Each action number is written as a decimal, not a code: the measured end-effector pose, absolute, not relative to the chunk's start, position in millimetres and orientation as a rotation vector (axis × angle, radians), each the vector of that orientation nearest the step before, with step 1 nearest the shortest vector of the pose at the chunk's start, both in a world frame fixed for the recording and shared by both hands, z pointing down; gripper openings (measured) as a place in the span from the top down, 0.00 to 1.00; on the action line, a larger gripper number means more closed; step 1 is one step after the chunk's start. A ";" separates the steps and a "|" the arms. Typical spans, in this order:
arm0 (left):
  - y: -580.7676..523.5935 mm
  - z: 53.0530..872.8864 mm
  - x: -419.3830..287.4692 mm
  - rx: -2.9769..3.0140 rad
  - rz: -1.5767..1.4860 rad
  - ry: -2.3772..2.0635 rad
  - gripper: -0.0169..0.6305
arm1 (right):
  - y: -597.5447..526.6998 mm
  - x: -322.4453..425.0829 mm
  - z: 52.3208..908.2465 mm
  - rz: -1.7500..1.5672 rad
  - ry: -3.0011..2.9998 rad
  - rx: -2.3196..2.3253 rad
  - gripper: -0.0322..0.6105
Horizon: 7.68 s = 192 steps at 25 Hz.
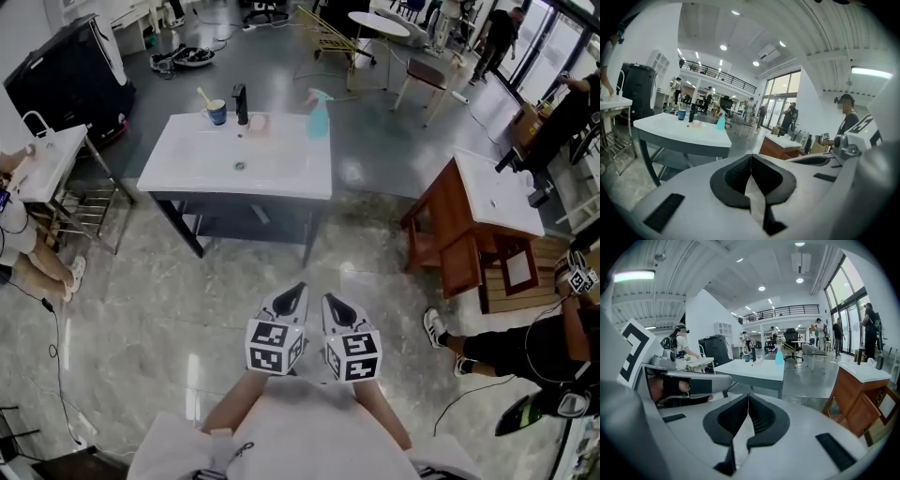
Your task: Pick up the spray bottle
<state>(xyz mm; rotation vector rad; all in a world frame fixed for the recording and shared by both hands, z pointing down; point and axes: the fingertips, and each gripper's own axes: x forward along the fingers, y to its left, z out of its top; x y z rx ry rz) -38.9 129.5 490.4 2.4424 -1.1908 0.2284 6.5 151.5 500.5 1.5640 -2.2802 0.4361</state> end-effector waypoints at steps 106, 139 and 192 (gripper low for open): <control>-180.4 517.2 59.9 2.308 0.299 -1.388 0.93 | -185.0 84.2 526.7 0.467 -2.466 1.260 0.91; -214.2 518.4 48.7 2.291 0.263 -1.384 0.93 | -216.9 85.1 520.9 0.551 -2.477 1.342 0.91; -413.5 500.7 -5.6 2.363 0.234 -1.307 0.93 | -417.8 62.3 502.5 0.539 -2.369 1.619 0.72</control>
